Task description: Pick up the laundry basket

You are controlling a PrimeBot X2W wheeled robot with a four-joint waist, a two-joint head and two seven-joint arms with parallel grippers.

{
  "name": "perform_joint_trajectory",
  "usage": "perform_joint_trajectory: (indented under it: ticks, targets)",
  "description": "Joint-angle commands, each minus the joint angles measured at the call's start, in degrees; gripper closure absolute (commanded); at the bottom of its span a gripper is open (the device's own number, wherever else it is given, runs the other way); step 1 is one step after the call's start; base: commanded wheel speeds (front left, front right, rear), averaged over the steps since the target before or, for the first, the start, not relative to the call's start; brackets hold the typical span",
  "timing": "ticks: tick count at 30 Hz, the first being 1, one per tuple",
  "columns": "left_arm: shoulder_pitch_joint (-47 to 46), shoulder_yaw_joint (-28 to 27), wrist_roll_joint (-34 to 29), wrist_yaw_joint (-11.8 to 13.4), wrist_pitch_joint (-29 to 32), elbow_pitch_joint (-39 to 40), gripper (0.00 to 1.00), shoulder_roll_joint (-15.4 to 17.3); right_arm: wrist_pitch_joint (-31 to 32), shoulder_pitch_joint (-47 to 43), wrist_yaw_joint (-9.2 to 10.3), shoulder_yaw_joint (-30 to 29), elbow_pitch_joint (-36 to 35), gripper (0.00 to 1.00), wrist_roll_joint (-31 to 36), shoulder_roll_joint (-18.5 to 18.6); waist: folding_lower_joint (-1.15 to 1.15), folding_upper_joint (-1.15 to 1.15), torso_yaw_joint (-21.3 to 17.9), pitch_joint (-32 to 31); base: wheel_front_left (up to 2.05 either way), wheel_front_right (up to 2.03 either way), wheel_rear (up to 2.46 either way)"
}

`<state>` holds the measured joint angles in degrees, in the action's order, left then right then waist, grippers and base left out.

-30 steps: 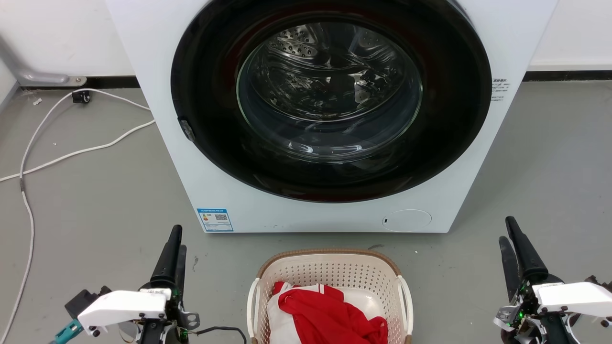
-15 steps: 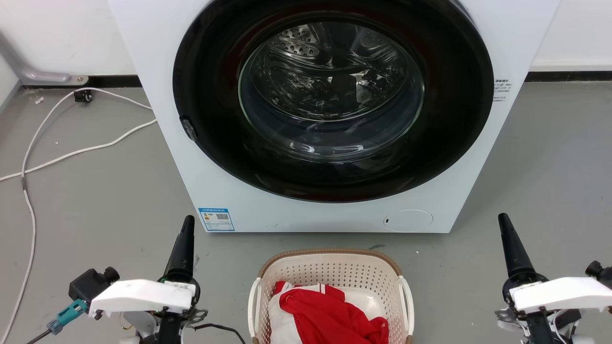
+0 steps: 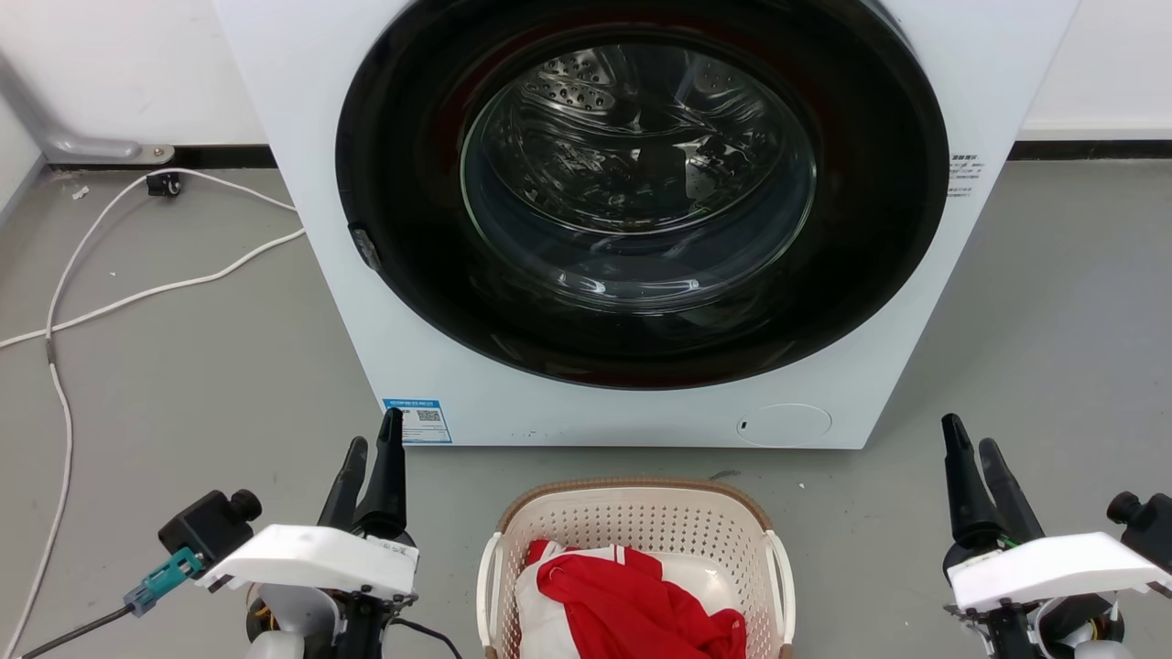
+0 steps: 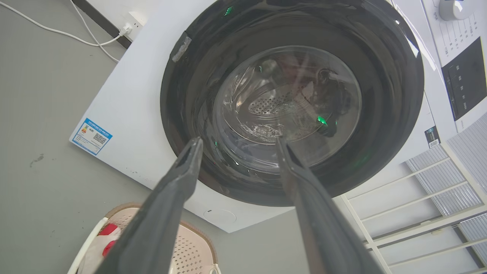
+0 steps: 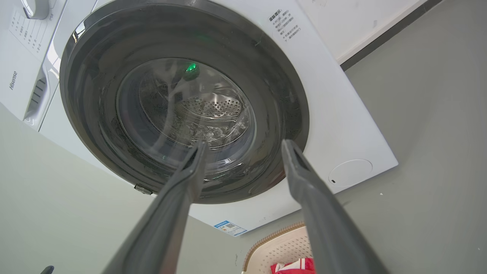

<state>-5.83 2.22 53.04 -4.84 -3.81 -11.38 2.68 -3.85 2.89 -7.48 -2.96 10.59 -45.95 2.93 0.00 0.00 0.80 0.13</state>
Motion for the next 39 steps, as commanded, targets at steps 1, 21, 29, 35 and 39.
perform_joint_trajectory:
  ticks: [1, 21, 29, 35, 39]
  targets:
    - [-1.5, 0.5, -2.4, 0.2, -0.8, 0.8, 0.00, 0.2, -0.7, 0.5, -0.02, 0.3, -0.8, 0.00, 2.6, 0.0, 0.00, 0.00, 0.0, 0.0, 0.00, 0.00, 0.00]
    - [-2.2, 3.7, -18.3, 1.9, -4.3, 0.7, 0.00, 0.2, -4.3, 0.5, -0.01, 2.3, 0.6, 0.00, 18.2, 0.0, 0.00, 0.00, 0.6, 0.0, 0.00, 0.00, 0.00]
    - [-2.3, 4.5, -23.1, 1.9, -5.6, 0.4, 0.00, 0.2, -4.9, 0.3, -0.01, 2.4, 1.1, 0.00, 23.6, 0.0, 0.00, 0.00, 0.9, -0.1, 0.00, 0.00, 0.00]
    - [-2.2, 5.1, -26.9, 2.0, -6.4, -0.5, 0.00, 0.2, -5.3, 0.0, -0.01, 2.7, 1.3, 0.00, 27.2, 0.0, 0.00, 0.00, 1.1, -0.3, 0.00, 0.00, 0.00]
    - [-2.4, 5.4, -29.3, 1.9, -7.0, -1.1, 0.00, 0.2, -5.5, -0.1, -0.01, 2.7, 1.5, 0.00, 29.3, 0.0, 0.00, 0.00, 1.2, -0.3, 0.00, 0.00, 0.00]
